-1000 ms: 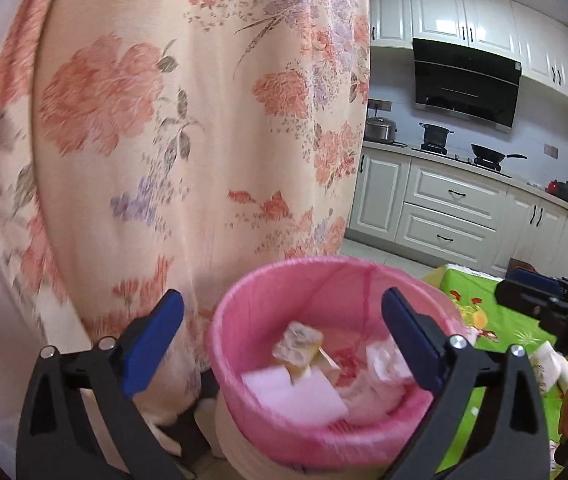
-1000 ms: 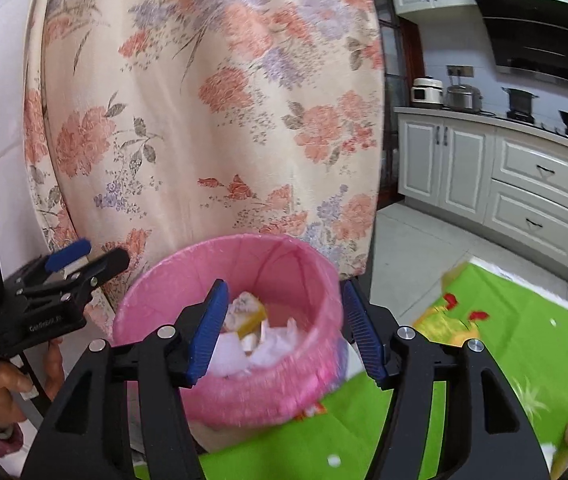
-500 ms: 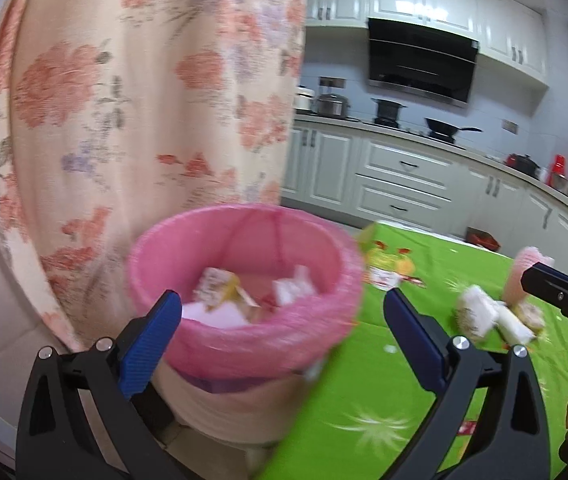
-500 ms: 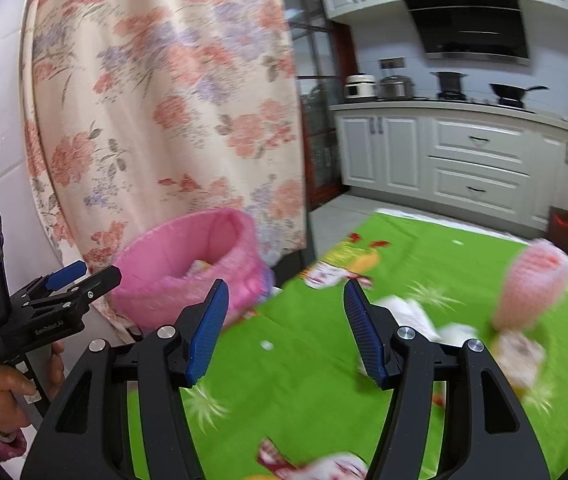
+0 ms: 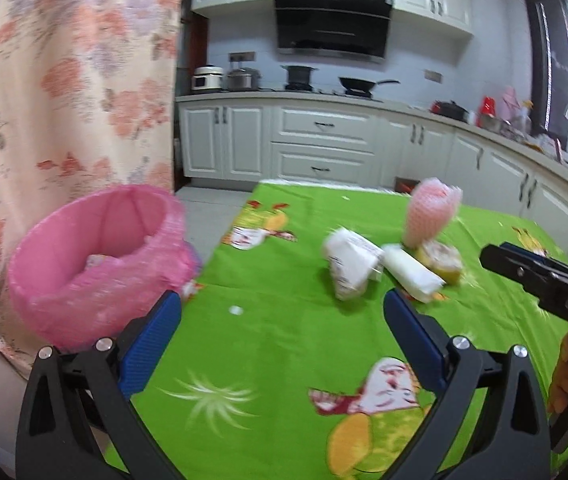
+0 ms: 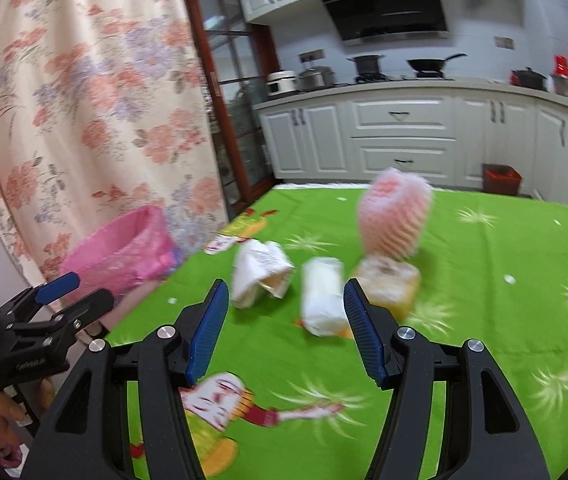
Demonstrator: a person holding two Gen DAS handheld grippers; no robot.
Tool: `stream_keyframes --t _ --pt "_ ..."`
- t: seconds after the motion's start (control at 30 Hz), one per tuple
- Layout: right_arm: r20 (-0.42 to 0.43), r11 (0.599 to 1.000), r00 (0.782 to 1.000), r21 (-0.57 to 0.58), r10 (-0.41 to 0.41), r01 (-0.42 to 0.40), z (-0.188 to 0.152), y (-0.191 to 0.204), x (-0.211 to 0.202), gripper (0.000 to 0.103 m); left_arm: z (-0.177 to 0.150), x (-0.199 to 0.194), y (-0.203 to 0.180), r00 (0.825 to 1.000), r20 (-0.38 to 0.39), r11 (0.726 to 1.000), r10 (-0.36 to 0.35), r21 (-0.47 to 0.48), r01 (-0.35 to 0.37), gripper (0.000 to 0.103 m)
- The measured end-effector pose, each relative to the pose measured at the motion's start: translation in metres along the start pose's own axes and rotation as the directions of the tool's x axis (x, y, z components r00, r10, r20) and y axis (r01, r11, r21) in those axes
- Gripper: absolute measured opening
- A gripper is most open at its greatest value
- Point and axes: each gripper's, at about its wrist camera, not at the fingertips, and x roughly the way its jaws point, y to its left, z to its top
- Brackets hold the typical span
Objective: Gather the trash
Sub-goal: 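Move both tools back over the table toward the wrapped items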
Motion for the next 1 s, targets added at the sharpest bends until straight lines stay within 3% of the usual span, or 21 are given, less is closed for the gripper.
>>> stream_keyframes --t 0.23,0.57,1.0 --pt "-0.026 0.997 0.997 0.021 -0.079 0.080 -0.001 -0.031 0.013 0.058 -0.010 0.016 -0.031 0.999 -0.027 0.999 -0.023 0.041 0.025 0.098" --pt "-0.120 0.986 0.979 -0.010 -0.164 0.164 0.008 -0.044 0.071 0.058 -0.009 0.052 -0.058 0.999 -0.034 0.996 -0.037 0.085 0.040 0.098" --pt "-0.215 0.971 0.947 -0.050 -0.239 0.234 0.030 -0.048 0.129 0.059 -0.010 0.071 -0.042 0.998 -0.050 0.999 -0.023 0.044 0.025 0.098"
